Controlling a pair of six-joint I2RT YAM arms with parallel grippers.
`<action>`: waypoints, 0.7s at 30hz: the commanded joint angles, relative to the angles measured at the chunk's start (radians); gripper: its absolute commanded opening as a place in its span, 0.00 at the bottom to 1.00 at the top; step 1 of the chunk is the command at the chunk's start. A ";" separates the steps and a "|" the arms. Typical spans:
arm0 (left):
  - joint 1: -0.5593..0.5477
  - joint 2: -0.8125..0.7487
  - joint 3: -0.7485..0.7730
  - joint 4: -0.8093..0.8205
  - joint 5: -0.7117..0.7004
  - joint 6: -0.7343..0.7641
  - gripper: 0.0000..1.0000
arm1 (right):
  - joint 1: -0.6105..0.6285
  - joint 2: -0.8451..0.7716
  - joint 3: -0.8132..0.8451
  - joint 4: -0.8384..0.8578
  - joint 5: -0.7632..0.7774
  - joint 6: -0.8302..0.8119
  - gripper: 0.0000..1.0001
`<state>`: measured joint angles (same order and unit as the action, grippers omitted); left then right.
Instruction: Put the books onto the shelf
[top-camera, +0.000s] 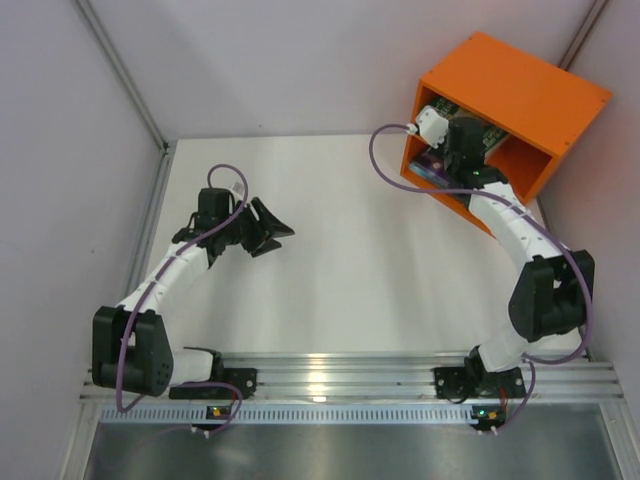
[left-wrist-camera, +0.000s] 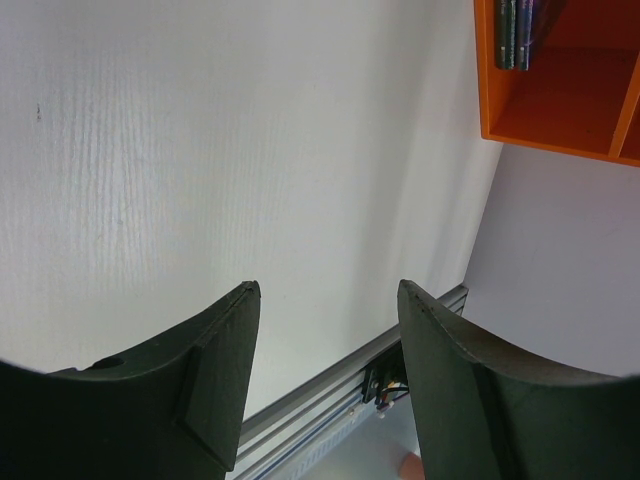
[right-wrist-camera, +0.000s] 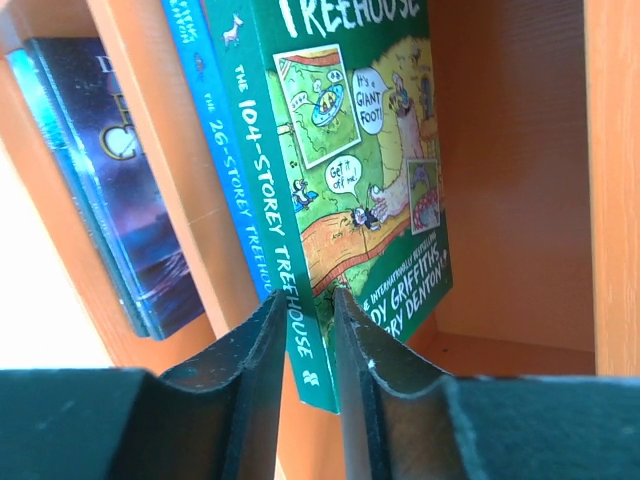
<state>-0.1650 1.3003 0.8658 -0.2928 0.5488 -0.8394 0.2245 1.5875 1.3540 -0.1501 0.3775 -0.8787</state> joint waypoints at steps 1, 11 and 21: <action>-0.004 -0.010 0.018 0.017 -0.003 -0.003 0.62 | -0.017 0.025 0.056 0.033 0.009 -0.002 0.24; -0.004 0.002 0.013 0.021 -0.006 -0.001 0.62 | -0.017 0.051 0.068 0.043 0.004 -0.002 0.20; -0.005 0.010 0.013 0.030 -0.007 -0.001 0.62 | -0.017 0.077 0.086 0.044 0.003 0.006 0.19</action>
<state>-0.1650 1.3083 0.8658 -0.2924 0.5476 -0.8394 0.2173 1.6329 1.3964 -0.1421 0.4076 -0.8894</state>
